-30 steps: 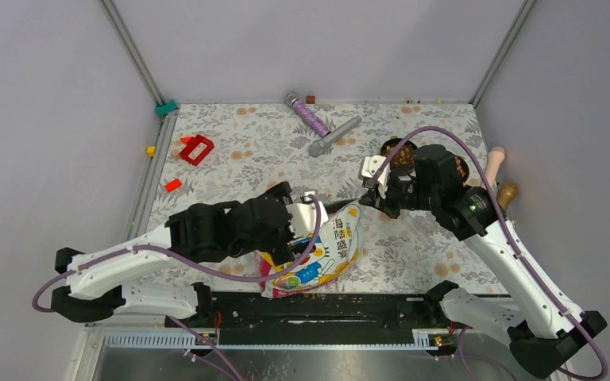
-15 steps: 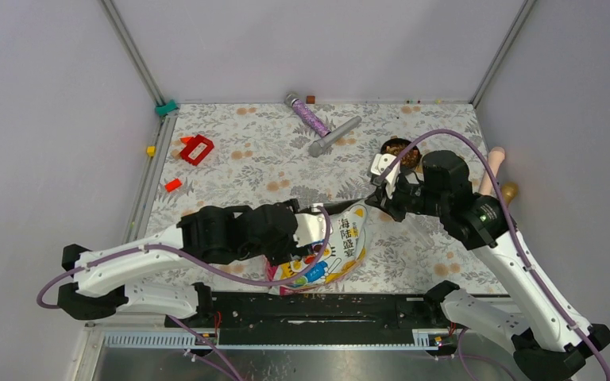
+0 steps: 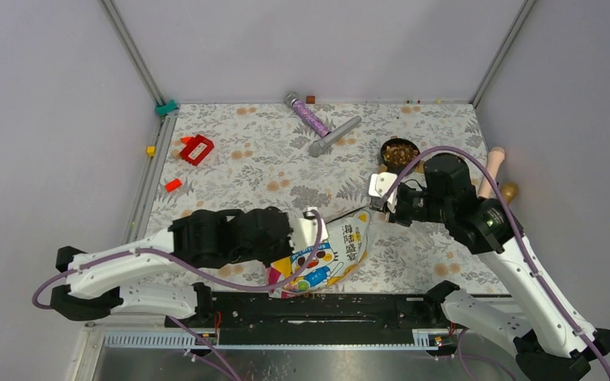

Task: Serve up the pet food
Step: Close the pet food bag at the center of the board.

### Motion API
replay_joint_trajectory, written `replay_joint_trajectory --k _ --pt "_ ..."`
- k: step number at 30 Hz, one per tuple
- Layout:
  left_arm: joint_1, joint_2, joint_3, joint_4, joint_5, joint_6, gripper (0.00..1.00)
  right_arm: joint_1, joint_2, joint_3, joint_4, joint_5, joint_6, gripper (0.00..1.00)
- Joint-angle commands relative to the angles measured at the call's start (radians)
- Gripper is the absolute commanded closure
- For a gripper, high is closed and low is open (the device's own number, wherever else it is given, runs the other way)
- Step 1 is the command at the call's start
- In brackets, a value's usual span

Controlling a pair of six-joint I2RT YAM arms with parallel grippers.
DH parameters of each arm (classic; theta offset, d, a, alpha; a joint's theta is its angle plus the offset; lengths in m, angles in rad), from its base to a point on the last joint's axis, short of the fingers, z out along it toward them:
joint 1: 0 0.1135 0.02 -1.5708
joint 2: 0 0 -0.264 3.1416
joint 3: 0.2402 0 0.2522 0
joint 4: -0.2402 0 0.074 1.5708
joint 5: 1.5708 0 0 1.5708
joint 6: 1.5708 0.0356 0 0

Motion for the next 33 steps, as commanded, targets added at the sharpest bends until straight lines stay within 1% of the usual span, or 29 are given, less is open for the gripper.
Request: replay_joint_trajectory --k 1,3,5,7,8,9,12,13,15,17,21,26,27,30,33 --pt "-0.009 -0.196 0.002 0.003 0.071 0.017 1.00 -0.017 0.055 0.114 -0.243 0.218 -0.337 1.00" --pt "-0.009 -0.229 -0.016 0.031 0.097 0.028 1.00 -0.017 0.086 0.113 -0.345 0.232 -0.434 1.00" --pt "-0.009 -0.241 -0.012 0.036 0.100 0.030 1.00 -0.017 0.105 0.110 -0.359 0.216 -0.471 1.00" --pt "-0.009 -0.243 -0.011 0.038 0.106 0.030 1.00 -0.017 0.122 0.129 -0.379 0.166 -0.489 1.00" --pt "-0.009 -0.241 -0.010 0.038 0.112 0.031 1.00 -0.017 0.127 0.139 -0.392 0.134 -0.498 0.98" --pt "-0.009 -0.237 -0.011 0.038 0.119 0.031 1.00 -0.016 0.127 0.144 -0.393 0.106 -0.500 0.93" --pt "-0.009 -0.215 -0.007 0.037 0.134 0.035 1.00 -0.014 0.102 0.137 -0.339 -0.015 -0.486 0.75" --pt "-0.009 -0.206 -0.006 0.037 0.139 0.036 1.00 -0.008 0.091 0.130 -0.315 -0.069 -0.482 0.70" --pt "-0.009 -0.187 0.002 0.033 0.149 0.041 1.00 0.012 0.083 0.117 -0.295 -0.113 -0.486 0.61" --pt "-0.009 -0.173 0.009 0.030 0.159 0.043 1.00 0.029 0.083 0.111 -0.277 -0.132 -0.487 0.53" --pt "-0.009 -0.166 0.014 0.028 0.167 0.046 1.00 0.033 0.087 0.089 -0.125 -0.139 -0.364 0.44" --pt "-0.009 -0.174 0.021 0.029 0.190 0.050 1.00 0.048 0.105 0.068 -0.100 -0.183 -0.388 0.37" --pt "-0.009 -0.176 0.022 0.029 0.194 0.051 1.00 0.049 0.108 0.070 -0.092 -0.202 -0.379 0.36" --pt "-0.009 -0.179 0.019 0.028 0.198 0.051 1.00 0.056 0.103 0.063 -0.008 -0.240 -0.290 0.35" --pt "-0.009 -0.180 0.020 0.027 0.210 0.053 1.00 0.058 0.079 0.033 0.066 -0.206 -0.249 0.34"
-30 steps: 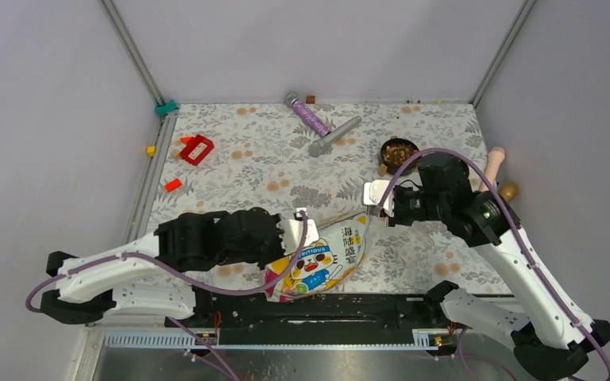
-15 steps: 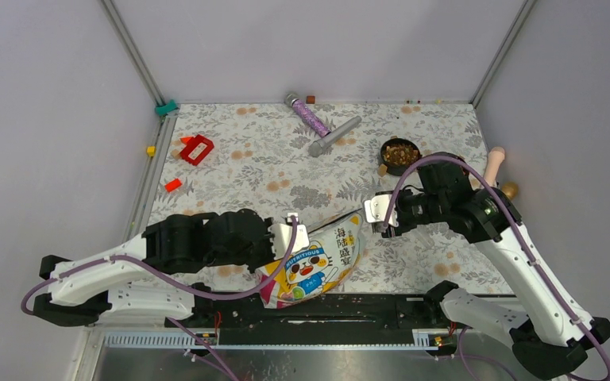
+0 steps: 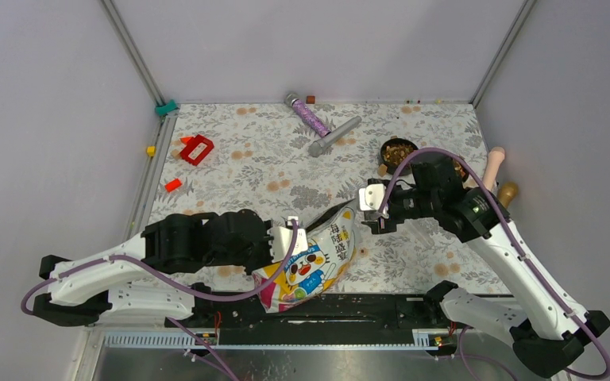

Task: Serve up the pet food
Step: Close the pet food bag at the center of the board.

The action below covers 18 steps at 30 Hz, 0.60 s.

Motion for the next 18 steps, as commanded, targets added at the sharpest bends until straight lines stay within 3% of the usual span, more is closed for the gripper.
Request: replay_joint_trajectory --k 1,10,15,18 --pt "-0.008 -0.028 0.065 0.068 0.069 0.009 1.00 0.024 -0.037 -0.036 0.190 -0.045 0.088 0.34" --pt "-0.008 -0.056 0.072 0.063 0.155 0.023 1.00 0.024 -0.091 -0.081 0.222 0.139 0.045 0.29" --pt "-0.008 -0.069 0.077 0.060 0.183 0.034 1.00 0.027 -0.063 -0.056 0.151 -0.093 0.005 0.27" --pt "-0.008 -0.066 0.085 0.059 0.190 0.038 1.00 0.057 -0.014 -0.021 0.115 -0.144 0.014 0.28"
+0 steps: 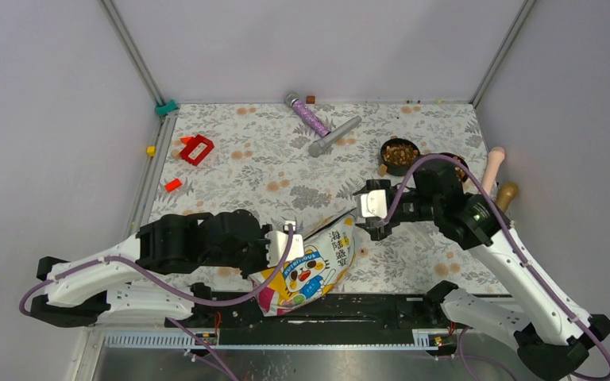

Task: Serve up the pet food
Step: Close the pet food bag at the center of the board.

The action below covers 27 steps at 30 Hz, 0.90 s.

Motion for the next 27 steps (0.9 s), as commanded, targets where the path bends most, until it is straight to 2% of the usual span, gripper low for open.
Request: replay_joint_trajectory --k 1,7,16,18,26,27 --pt "-0.008 -0.044 0.082 0.069 0.105 0.016 1.00 0.039 0.069 0.061 -0.045 -0.137 -0.015 0.28" --pt "-0.008 -0.038 0.084 0.068 0.112 0.019 1.00 0.062 0.132 0.093 -0.068 -0.152 -0.002 0.34" --pt "-0.008 -0.054 0.091 0.067 0.128 0.018 1.00 0.079 0.177 0.126 -0.107 -0.109 -0.010 0.78" --pt "-0.008 -0.057 0.095 0.067 0.133 0.017 1.00 0.081 0.191 0.157 -0.158 -0.114 -0.028 1.00" --pt "-0.008 -0.062 0.094 0.067 0.137 0.016 1.00 0.082 0.195 0.206 -0.235 -0.139 -0.034 1.00" --pt "-0.008 -0.061 0.095 0.068 0.135 0.017 1.00 0.082 0.188 0.199 -0.226 -0.153 -0.037 0.95"
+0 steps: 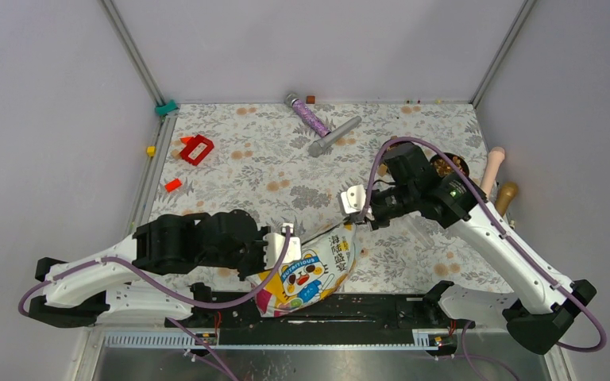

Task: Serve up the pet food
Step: Close the pet food bag at the center of the board.

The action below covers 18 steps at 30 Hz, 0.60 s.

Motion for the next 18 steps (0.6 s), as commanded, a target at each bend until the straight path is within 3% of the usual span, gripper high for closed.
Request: replay_joint_trajectory --k 1,6,9,15,17,18 --pt "-0.009 -0.050 0.091 0.088 0.093 0.008 1.00 0.007 -0.034 0.027 -0.002 -0.051 -0.016 0.82" --pt "-0.009 -0.041 0.095 0.089 0.095 0.010 1.00 0.031 -0.058 -0.025 0.064 -0.062 -0.002 0.59" --pt "-0.009 -0.040 0.097 0.089 0.096 0.009 1.00 0.040 -0.043 -0.019 0.064 -0.054 0.004 0.52" --pt "-0.009 -0.039 0.102 0.090 0.102 0.015 1.00 0.068 -0.004 -0.006 0.075 -0.049 0.025 0.50" --pt "-0.009 -0.038 0.103 0.090 0.103 0.014 1.00 0.079 0.005 -0.006 0.079 -0.030 0.027 0.53" --pt "-0.009 -0.040 0.103 0.090 0.104 0.014 1.00 0.083 0.008 -0.005 0.085 -0.020 0.034 0.60"
